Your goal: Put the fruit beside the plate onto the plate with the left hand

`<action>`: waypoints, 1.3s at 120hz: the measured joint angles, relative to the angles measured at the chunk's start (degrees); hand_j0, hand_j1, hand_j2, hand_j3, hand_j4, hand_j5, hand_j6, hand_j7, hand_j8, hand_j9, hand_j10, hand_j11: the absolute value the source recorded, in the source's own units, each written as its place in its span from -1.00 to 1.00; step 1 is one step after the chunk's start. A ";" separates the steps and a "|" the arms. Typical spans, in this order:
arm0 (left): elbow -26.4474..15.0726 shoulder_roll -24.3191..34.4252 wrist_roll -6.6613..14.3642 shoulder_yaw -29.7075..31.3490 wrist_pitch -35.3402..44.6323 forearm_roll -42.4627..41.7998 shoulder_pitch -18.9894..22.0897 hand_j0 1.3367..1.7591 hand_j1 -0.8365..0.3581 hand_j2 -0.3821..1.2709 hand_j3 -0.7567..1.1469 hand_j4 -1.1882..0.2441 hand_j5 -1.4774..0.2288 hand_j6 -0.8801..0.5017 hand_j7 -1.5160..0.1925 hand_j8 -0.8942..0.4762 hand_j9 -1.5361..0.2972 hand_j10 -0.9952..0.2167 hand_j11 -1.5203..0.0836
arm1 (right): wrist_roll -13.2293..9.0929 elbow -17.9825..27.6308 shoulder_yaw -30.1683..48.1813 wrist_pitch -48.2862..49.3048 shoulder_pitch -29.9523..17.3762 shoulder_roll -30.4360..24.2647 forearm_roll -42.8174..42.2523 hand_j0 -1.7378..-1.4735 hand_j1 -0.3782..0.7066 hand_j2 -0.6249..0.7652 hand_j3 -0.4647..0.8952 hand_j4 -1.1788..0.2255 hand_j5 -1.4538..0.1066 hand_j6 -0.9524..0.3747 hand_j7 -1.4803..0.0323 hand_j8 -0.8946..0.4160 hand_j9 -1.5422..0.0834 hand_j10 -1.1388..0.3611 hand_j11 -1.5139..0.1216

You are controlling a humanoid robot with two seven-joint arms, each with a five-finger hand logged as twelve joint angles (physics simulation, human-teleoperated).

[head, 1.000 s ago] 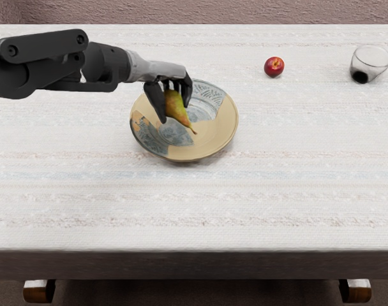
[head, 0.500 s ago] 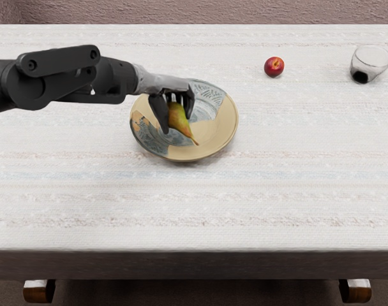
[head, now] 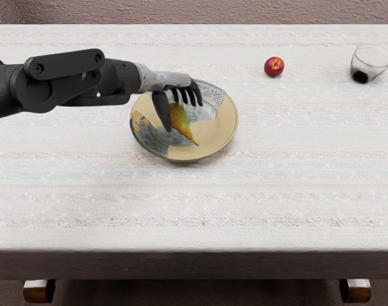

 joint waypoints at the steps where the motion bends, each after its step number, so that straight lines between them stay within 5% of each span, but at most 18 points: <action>1: 0.01 0.00 0.00 0.00 0.14 -0.04 0.00 0.52 0.33 -0.40 -0.21 0.14 0.16 -0.23 0.22 -0.18 0.15 0.04 0.29 | 0.00 0.00 0.00 0.00 0.00 0.00 0.00 -0.40 -0.89 -0.11 -0.32 0.64 0.82 0.40 0.92 0.33 0.86 0.49 0.81; 32: -0.23 1.11 -0.03 -0.17 1.53 -3.89 -0.18 0.52 0.70 -0.49 -0.21 0.45 0.50 0.06 0.54 0.10 0.46 0.39 0.65 | 0.00 0.00 0.00 0.00 0.01 0.00 0.00 -0.40 -0.89 -0.11 -0.32 0.64 0.82 0.40 0.92 0.33 0.86 0.49 0.81; 57: -4.18 8.98 -0.46 -2.64 -5.17 -15.21 -0.27 0.52 0.88 -0.52 -0.21 0.58 0.65 0.20 0.69 0.23 0.60 0.55 0.81 | 0.00 0.00 0.00 0.00 0.03 0.00 0.00 -0.40 -0.89 -0.11 -0.32 0.64 0.82 0.40 0.92 0.33 0.86 0.49 0.81; 88: -6.96 19.21 -0.60 -5.83 -20.99 -31.83 0.20 0.52 0.96 -0.53 -0.20 0.64 0.71 0.25 0.75 0.28 0.65 0.62 0.87 | 0.00 0.00 0.00 0.00 0.01 0.00 0.00 -0.40 -0.89 -0.11 -0.32 0.64 0.82 0.40 0.92 0.33 0.86 0.49 0.81; 156: -10.09 30.74 -0.60 -6.86 -23.16 -35.57 7.19 0.52 0.98 -0.54 -0.20 0.66 0.73 0.27 0.77 0.30 0.67 0.64 0.89 | 0.00 0.00 0.00 0.00 0.02 0.00 0.00 -0.40 -0.89 -0.11 -0.32 0.64 0.82 0.40 0.92 0.33 0.86 0.49 0.81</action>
